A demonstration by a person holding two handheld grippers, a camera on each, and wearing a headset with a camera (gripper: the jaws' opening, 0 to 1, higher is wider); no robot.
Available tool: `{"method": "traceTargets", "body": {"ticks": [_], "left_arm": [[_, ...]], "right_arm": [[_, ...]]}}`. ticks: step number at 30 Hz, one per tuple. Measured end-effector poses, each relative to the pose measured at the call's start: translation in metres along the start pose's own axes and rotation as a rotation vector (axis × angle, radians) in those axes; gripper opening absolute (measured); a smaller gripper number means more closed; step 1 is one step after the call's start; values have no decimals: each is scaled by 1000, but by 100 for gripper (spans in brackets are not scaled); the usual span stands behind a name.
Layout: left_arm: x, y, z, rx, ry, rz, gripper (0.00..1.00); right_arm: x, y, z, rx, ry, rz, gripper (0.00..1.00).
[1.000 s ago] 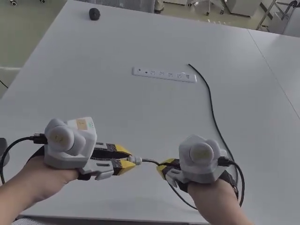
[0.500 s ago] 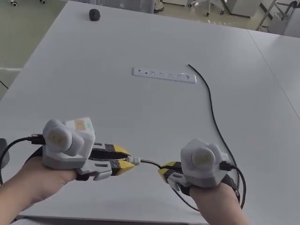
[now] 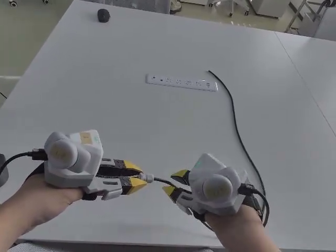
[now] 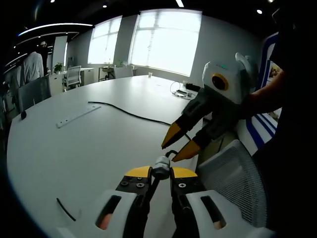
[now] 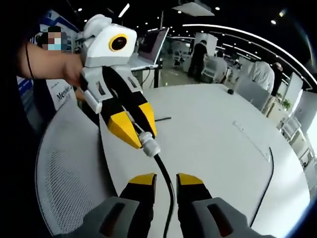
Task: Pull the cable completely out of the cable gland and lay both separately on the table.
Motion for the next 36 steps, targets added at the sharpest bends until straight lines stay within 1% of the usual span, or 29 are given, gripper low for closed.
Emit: {"method": "traceTargets", "body": {"ticks": [1, 2, 3, 5, 7, 11, 17, 22, 24, 29, 32, 36], "left_arm": [[0, 0, 0, 0, 0, 0, 15], [-1, 0, 0, 1, -1, 1, 15], [-1, 0, 1, 2, -3, 1, 15], [-1, 0, 1, -1, 3, -2, 15], [0, 0, 0, 0, 0, -3, 15], [-1, -1, 2, 1, -7, 0, 15], [-1, 0, 3, 0, -8, 4, 15], [0, 1, 2, 2, -5, 5, 15], [0, 2, 3, 5, -1, 2, 15], [-2, 2, 0, 5, -2, 4, 15], [-3, 2, 0, 7, 2, 7, 15], [-3, 3, -1, 7, 3, 9, 15]], "right_arm": [[-2, 1, -2, -2, -32, -9, 12], [-6, 2, -3, 10, -68, -12, 11], [-10, 3, -3, 16, -94, -1, 11], [-10, 6, -5, 12, -133, -32, 9], [-12, 8, -6, 12, -148, -24, 8], [-13, 9, -6, 12, -183, -29, 3], [-12, 10, -5, 4, -180, -23, 1], [-7, 11, -3, 0, -125, -24, 0], [-6, 11, -3, -5, -83, -22, 0], [1, 10, 4, 10, -34, -31, 0], [4, 9, 7, 12, 33, -27, 0], [9, 10, 10, 17, 66, -36, 0]]}}
Point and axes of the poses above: the centre of the closed fingertips' face, and the gripper's own axes: y roughly forward along the fingers, z roughly to its right, x roughly out of its underside, the point moved 5 cm from there along -y, roughly backward along the fingers, and after that the axes turned 3 degrees about -x, right-handed, at the moved point
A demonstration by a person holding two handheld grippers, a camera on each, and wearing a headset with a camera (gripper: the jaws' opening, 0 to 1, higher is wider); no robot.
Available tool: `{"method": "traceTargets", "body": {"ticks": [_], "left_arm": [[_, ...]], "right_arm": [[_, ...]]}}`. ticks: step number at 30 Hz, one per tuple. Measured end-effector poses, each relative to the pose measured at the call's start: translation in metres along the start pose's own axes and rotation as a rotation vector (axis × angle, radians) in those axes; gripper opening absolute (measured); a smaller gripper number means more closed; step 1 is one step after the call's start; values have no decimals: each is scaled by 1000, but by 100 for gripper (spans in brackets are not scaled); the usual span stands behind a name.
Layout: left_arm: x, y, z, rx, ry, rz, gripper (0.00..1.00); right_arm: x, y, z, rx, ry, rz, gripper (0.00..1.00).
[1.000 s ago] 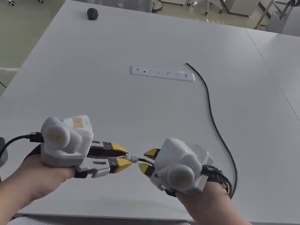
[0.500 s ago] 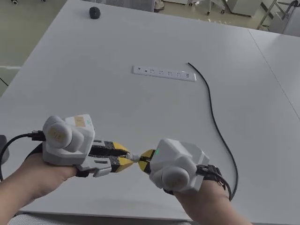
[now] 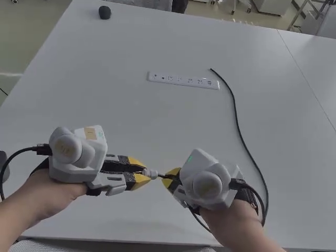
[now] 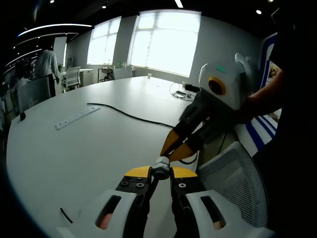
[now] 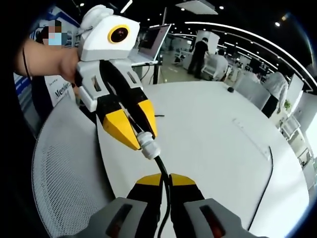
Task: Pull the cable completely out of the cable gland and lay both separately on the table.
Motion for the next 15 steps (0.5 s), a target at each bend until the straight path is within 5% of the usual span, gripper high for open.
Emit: {"method": "traceTargets", "body": {"ticks": [15], "left_arm": [[2, -1, 1, 3, -4, -4, 15]], "right_arm": [[24, 7, 9, 1, 214, -45, 0]]}}
Point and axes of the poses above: the centre of the closed fingertips' face, and the gripper's own axes: y roughly forward along the fingers, z roughly to its right, x roughly out of its underside, the point moved 5 cm from there along -y, roughly backward along the fingers, and after that the axes turned 3 degrees about -x, right-handed, at the moved point
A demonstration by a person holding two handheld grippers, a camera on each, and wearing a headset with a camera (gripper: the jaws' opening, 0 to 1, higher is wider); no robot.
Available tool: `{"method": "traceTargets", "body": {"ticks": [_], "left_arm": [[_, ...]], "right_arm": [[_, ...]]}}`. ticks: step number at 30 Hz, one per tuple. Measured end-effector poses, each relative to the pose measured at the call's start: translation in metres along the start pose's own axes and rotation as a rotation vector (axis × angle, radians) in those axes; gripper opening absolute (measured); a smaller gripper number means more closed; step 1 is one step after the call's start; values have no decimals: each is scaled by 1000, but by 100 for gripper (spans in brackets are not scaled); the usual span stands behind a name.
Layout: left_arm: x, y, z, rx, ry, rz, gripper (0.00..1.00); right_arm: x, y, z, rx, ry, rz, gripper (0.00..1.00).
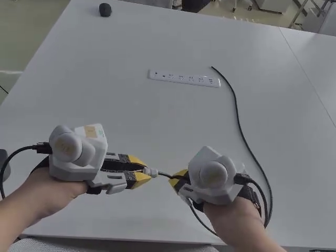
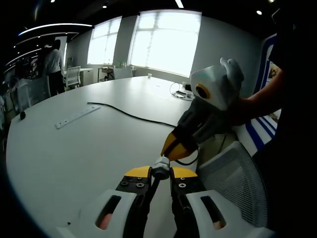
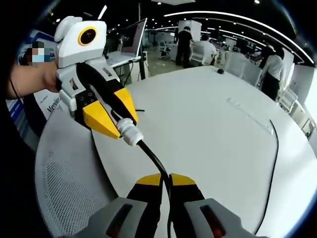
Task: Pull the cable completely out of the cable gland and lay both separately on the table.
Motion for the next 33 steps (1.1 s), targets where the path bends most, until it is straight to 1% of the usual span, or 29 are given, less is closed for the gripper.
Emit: {"method": "traceTargets", "body": {"ticks": [2, 4, 7, 9, 14, 22, 24, 27, 31, 32, 33], "left_arm": [[0, 0, 1, 1, 1, -1, 15], [0, 0, 1, 1, -1, 0, 15], [0, 0, 1, 1, -2, 1, 15], [1, 0, 1, 1, -2, 0, 15], [1, -1, -1, -5, -8, 0, 15], [1, -2, -3, -9, -17, 0, 15], [2, -2, -4, -10, -21, -2, 15], [1, -3, -5, -12, -21, -1, 15], [1, -3, -5, -15, -21, -2, 15], [1, -3, -5, -15, -21, -2, 15], [1, -2, -5, -13, -23, -2, 15]], "right_arm": [[3, 1, 2, 3, 16, -4, 0], [8, 1, 3, 3, 51, -12, 0], [11, 1, 5, 5, 70, -13, 0], [11, 0, 3, 2, 70, -13, 0], [9, -1, 1, 6, -8, -7, 0], [6, -3, 0, 5, -39, 7, 1], [7, -3, -2, 6, -76, -2, 1], [6, -5, -5, 3, -87, 1, 1], [-6, -11, -11, -9, -124, 44, 10], [-10, -12, -12, -6, -142, 54, 12], [-15, -14, -14, -3, -175, 62, 14]]}}
Point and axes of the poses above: the centre of the closed fingertips' face, and the gripper's own axes: y roughly forward along the fingers, z roughly to its right, x roughly out of its underside, the point moved 5 cm from there along -y, roughly backward along the fingers, and after that the axes turned 3 degrees about -x, right-handed, at the moved point
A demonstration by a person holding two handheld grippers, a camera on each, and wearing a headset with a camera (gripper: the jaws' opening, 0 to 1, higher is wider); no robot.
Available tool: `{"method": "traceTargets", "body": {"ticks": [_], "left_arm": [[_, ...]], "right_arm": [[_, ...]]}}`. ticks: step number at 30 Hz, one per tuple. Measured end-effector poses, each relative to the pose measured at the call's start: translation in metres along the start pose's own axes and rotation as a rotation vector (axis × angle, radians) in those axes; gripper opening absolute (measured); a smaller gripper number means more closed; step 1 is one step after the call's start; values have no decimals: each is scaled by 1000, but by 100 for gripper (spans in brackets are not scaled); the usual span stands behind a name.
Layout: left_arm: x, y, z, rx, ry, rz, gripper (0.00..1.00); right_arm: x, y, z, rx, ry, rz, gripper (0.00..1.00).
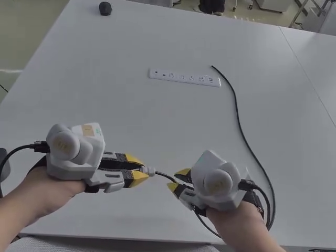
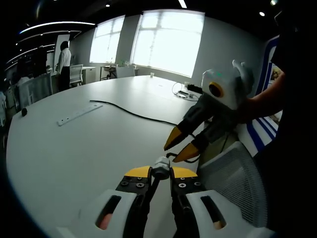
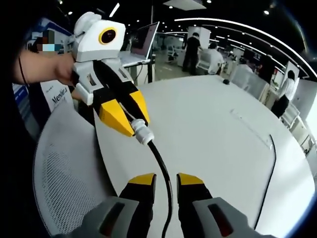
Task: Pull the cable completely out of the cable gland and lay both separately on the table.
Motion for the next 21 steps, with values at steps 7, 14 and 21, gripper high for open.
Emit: {"method": "traceTargets", "body": {"ticks": [7, 14, 21], "left_arm": [[-2, 1, 2, 4, -3, 0, 15], [-1, 1, 2, 6, 4, -7, 15], [1, 1, 1, 12, 0, -10, 15]], "right_arm": [[-22, 8, -12, -21, -243, -22, 15], [-24, 13, -11, -18, -294, -36, 6], [-23, 12, -15, -35, -321, -36, 1]]}}
Point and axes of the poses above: the centre of the closed fingertips' face, and the gripper's own axes: y roughly forward along the fingers, z roughly to its right, x roughly out of its underside, the point moved 5 cm from there along -y, roughly backward along the fingers, and after that the axes turned 3 degrees about -x, right-handed, at the moved point
